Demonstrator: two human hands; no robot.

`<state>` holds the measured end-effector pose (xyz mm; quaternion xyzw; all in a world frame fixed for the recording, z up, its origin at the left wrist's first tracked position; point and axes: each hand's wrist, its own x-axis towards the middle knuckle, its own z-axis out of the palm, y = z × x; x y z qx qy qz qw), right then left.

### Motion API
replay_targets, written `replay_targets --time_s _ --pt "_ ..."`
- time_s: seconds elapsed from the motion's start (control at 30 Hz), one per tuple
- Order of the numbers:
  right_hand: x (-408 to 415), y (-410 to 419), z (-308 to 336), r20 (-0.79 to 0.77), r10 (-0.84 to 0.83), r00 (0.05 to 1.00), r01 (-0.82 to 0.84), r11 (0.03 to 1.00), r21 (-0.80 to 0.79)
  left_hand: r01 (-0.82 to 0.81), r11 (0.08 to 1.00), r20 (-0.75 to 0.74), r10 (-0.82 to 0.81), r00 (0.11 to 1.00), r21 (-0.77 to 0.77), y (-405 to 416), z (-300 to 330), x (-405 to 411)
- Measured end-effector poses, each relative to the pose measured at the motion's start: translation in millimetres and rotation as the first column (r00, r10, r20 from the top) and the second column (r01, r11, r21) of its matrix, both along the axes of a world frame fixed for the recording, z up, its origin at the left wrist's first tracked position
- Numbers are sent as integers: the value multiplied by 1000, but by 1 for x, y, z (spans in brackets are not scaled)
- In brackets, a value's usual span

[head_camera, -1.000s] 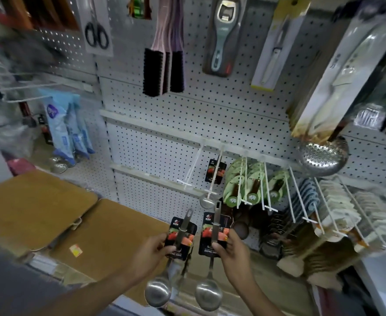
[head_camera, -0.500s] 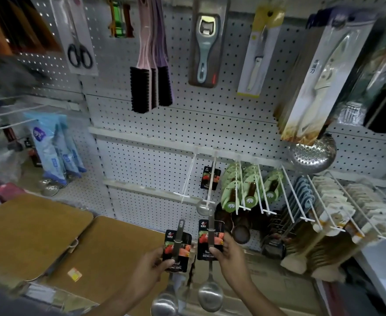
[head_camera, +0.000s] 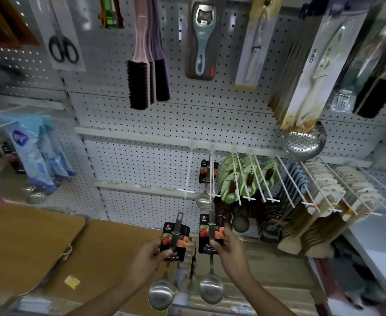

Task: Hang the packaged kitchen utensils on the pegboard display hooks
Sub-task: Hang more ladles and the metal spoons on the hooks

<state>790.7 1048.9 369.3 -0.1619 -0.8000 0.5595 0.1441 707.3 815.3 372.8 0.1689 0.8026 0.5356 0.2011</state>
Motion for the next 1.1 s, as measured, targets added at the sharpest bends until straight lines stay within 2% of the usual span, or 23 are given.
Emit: replay_targets --time_s 0.7,1.1 --pt "-27 15 -18 7 35 999 -34 995 -98 -11 1000 5 11 1000 -21 20 -27 -14" --pt "-50 26 -21 25 32 999 -30 997 -73 -33 999 21 32 999 35 36 -22 -10"
